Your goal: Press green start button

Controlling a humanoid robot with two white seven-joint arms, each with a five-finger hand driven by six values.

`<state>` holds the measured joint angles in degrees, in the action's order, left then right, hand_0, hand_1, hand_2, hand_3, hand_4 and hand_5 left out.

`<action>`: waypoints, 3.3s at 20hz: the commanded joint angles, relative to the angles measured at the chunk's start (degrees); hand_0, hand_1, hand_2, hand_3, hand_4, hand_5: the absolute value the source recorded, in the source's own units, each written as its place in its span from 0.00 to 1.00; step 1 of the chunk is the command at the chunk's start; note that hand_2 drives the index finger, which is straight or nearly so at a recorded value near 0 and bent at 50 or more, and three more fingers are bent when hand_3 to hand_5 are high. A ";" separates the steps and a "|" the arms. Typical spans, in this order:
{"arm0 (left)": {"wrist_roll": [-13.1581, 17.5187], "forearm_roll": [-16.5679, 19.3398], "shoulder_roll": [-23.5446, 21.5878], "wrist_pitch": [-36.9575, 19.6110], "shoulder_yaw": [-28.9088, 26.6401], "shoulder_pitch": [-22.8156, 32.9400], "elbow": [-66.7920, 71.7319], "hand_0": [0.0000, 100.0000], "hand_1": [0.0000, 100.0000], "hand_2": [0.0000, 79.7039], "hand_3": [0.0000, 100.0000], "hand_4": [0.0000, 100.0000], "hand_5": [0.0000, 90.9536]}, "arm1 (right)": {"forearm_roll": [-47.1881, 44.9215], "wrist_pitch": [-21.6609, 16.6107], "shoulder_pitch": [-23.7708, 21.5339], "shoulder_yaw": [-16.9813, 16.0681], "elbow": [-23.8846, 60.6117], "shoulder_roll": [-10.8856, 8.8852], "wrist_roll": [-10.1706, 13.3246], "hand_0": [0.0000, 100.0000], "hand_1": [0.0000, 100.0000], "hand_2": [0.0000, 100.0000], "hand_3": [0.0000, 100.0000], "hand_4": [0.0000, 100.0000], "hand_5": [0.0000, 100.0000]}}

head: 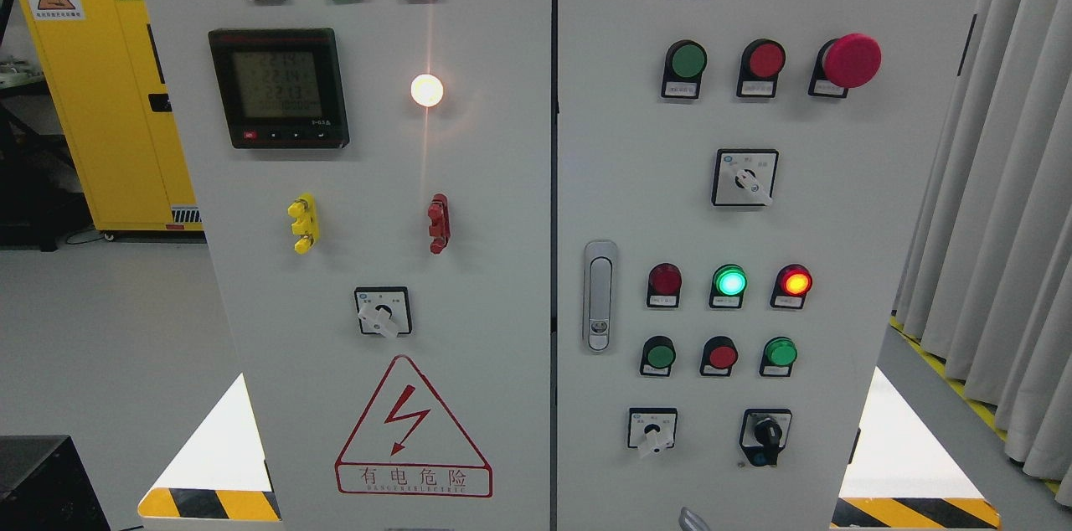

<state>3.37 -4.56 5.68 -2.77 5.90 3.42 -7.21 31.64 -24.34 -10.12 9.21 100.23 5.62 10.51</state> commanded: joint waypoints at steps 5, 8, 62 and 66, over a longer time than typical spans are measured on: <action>0.05 -0.01 -0.06 0.05 -0.01 0.01 0.09 0.12 0.56 0.00 0.00 0.00 0.00 | 27.58 -0.98 5.98 -6.04 3.21 1.24 2.67 0.50 0.80 0.00 0.84 0.95 0.93; 0.05 -0.01 0.03 0.05 -0.01 0.01 0.00 0.12 0.56 0.00 0.00 0.00 0.00 | 32.25 -0.45 9.05 -5.95 3.13 1.24 2.59 0.51 0.82 0.00 0.89 0.97 0.98; 0.05 -0.01 -0.06 0.05 -0.01 0.01 0.00 0.12 0.56 0.00 0.00 0.00 0.00 | 31.64 3.68 26.20 -6.57 -14.54 0.62 1.71 0.66 0.90 0.00 0.91 0.99 1.00; 0.05 0.08 0.03 0.05 -0.01 0.01 0.00 0.12 0.56 0.00 0.00 0.00 0.00 | 31.56 3.68 26.20 -6.74 -14.36 0.62 1.71 0.66 0.90 0.00 0.91 0.99 1.00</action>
<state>3.40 -4.54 5.66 -2.77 5.90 3.41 -7.21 63.30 -20.94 15.75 1.59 87.03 6.21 12.45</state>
